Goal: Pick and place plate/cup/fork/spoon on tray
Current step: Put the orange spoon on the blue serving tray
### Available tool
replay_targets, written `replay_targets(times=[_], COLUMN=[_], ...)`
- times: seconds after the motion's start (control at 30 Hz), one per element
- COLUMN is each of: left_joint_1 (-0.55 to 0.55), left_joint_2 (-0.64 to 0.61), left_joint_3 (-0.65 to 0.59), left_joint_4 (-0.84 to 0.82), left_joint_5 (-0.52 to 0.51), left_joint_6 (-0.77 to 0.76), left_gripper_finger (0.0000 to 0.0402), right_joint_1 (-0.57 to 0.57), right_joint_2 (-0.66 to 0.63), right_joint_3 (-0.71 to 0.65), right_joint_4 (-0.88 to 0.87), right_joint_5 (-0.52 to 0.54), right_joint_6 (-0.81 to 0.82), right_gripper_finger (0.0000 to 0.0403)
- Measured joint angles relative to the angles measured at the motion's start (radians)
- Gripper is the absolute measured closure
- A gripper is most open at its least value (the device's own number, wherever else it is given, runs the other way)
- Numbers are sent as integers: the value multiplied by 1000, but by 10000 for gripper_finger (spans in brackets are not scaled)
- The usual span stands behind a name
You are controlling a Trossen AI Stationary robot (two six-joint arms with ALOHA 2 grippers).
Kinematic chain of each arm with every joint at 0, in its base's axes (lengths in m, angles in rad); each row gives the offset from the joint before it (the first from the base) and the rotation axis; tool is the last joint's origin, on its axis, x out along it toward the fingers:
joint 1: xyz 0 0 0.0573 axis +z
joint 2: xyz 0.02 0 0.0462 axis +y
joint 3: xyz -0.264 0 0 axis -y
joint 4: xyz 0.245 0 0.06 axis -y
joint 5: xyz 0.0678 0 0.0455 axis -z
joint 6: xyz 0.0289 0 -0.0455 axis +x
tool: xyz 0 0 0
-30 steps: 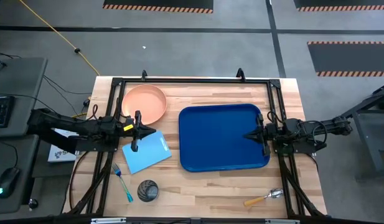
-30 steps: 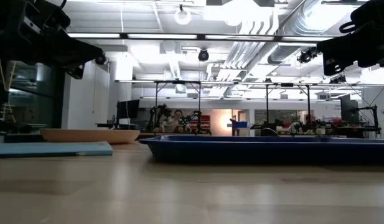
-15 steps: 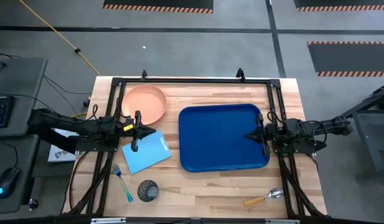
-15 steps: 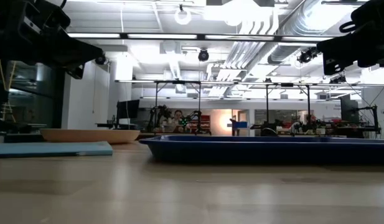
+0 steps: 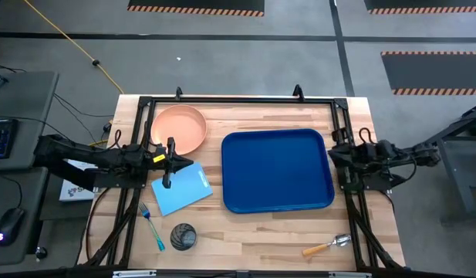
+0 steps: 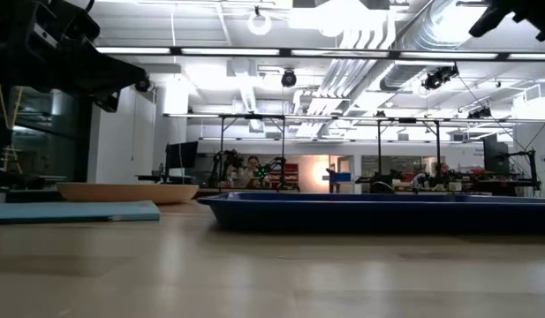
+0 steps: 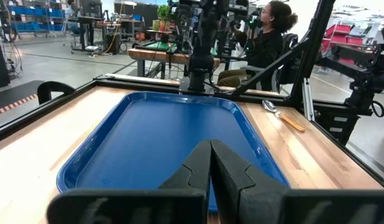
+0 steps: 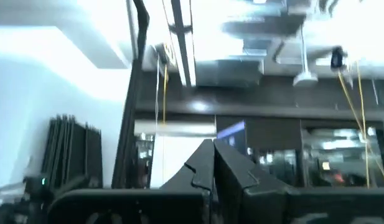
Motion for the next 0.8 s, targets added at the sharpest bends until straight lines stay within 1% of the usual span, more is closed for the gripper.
replay_targets(times=[0.07, 0.2, 0.27, 0.37, 0.43, 0.5, 0.6, 0.67, 0.8], left_joint_1=[0, 0, 0, 0, 0, 0, 0, 0, 0], left_joint_2=[0, 0, 0, 0, 0, 0, 0, 0, 0], left_joint_3=[0, 0, 0, 0, 0, 0, 0, 0, 0], left_joint_4=[0, 0, 0, 0, 0, 0, 0, 0, 0], left_joint_5=[0, 0, 0, 0, 0, 0, 0, 0, 0], left_joint_6=[0, 0, 0, 0, 0, 0, 0, 0, 0], left_gripper_finger=[401, 401, 401, 401, 401, 401, 401, 401, 401], right_joint_1=[0, 0, 0, 0, 0, 1, 30, 71, 187], right_joint_2=[73, 265, 354, 455, 505, 544, 607, 675, 852], right_joint_3=[20, 103, 150, 227, 281, 360, 518, 630, 840], right_joint_4=[13, 13, 11, 8, -29, -158, -486, -698, -1081], right_joint_5=[43, 113, 176, 284, 316, 326, 329, 336, 354], right_joint_6=[-20, -91, -145, -209, -189, -125, 29, 126, 266], right_gripper_finger=[403, 403, 403, 403, 403, 402, 391, 371, 315])
